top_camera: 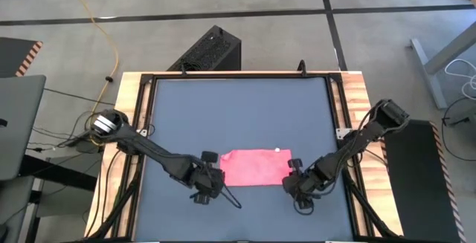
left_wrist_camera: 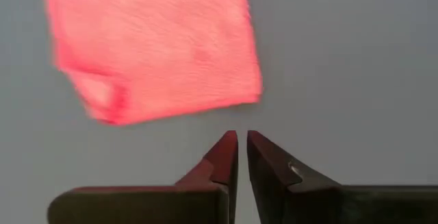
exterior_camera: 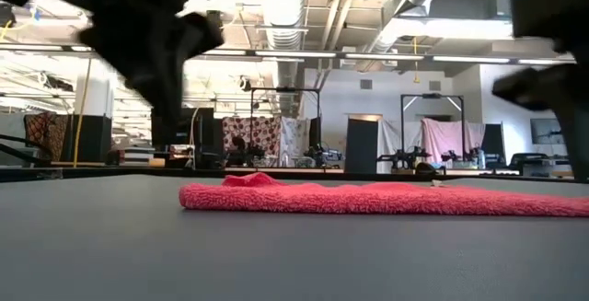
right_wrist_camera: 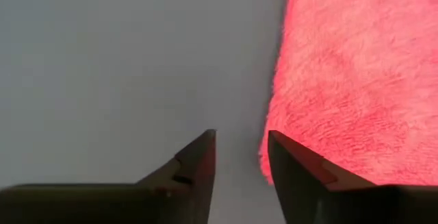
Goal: Roll towel
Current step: Fold the microfiber towel
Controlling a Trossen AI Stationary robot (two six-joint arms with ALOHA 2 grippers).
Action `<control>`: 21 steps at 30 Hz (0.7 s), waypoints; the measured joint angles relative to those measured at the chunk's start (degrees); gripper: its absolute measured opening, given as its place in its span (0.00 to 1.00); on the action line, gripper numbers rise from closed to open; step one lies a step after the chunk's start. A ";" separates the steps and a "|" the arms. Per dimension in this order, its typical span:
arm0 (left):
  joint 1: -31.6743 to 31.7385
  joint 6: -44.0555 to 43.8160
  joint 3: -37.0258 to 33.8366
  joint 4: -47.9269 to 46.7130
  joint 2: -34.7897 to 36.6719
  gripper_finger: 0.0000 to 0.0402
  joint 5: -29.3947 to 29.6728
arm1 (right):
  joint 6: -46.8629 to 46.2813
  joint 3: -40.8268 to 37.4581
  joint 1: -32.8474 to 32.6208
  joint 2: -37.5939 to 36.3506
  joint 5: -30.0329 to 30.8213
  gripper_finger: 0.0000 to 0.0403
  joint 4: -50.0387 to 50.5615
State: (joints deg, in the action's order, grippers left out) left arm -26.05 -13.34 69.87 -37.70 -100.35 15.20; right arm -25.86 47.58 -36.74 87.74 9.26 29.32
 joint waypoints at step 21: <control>11.24 6.99 -15.28 34.25 -4.84 0.00 -16.12 | -23.93 -10.15 10.62 -4.76 13.53 0.33 -1.32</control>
State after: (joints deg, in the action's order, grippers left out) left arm -14.81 -6.36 54.59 -3.45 -105.18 -0.92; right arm -49.79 37.43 -26.11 82.98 22.78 28.00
